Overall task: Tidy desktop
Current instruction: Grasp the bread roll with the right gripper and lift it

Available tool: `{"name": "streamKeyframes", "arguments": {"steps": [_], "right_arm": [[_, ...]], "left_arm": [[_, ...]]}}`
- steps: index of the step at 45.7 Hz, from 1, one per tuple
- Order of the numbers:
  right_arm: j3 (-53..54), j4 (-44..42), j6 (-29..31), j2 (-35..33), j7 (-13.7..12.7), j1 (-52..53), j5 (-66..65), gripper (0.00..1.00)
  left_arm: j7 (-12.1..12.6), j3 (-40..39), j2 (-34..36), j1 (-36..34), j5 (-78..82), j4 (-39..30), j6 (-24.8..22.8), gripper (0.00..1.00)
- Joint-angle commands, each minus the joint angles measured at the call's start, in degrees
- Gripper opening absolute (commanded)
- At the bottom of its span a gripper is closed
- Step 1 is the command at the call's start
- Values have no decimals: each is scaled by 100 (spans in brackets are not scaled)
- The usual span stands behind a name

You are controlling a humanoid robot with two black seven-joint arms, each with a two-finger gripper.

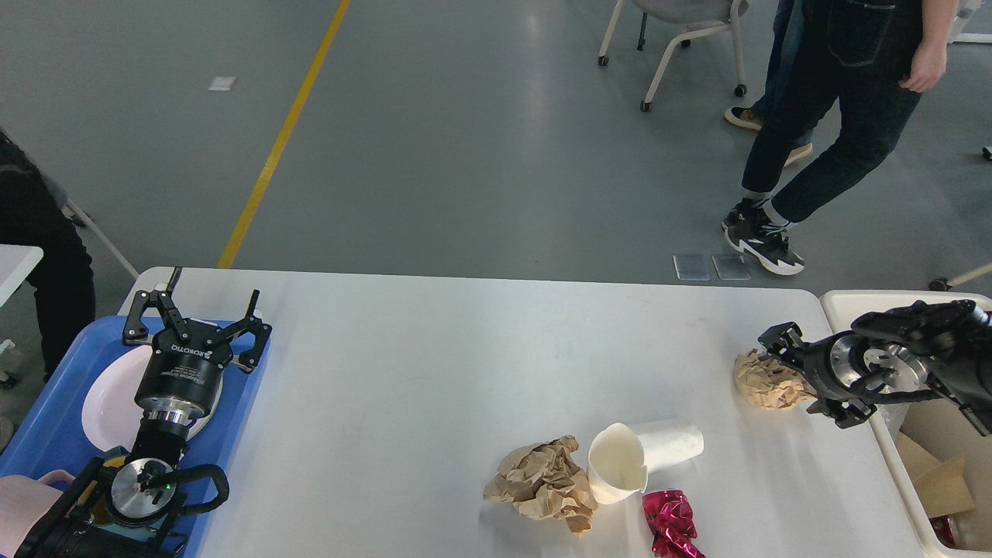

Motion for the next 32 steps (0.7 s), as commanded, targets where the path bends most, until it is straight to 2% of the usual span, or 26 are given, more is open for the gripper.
{"name": "streamKeyframes", "arguments": {"steps": [1,14,28,30,32], "right_arm": [[252,-69,-78,43,-1,-173,5,100],[833,-579,-491,192,-1,-559,-4,100],[947,-1326,-544,720,-1,-1096,-4,100],[1009,-1431,-579,737,-1,-1157,-4,94],[1088,-1440,-623,720,-1,-1166,-4,81]], "left_arm": [[0,0,0,-6,0,1,-5,96],[0,0,0,-6,0,1,-5,97],[0,0,0,-6,0,1,-5,96],[0,0,0,-6,0,1,-5,96],[0,0,0,-6,0,1,-5,96]]}}
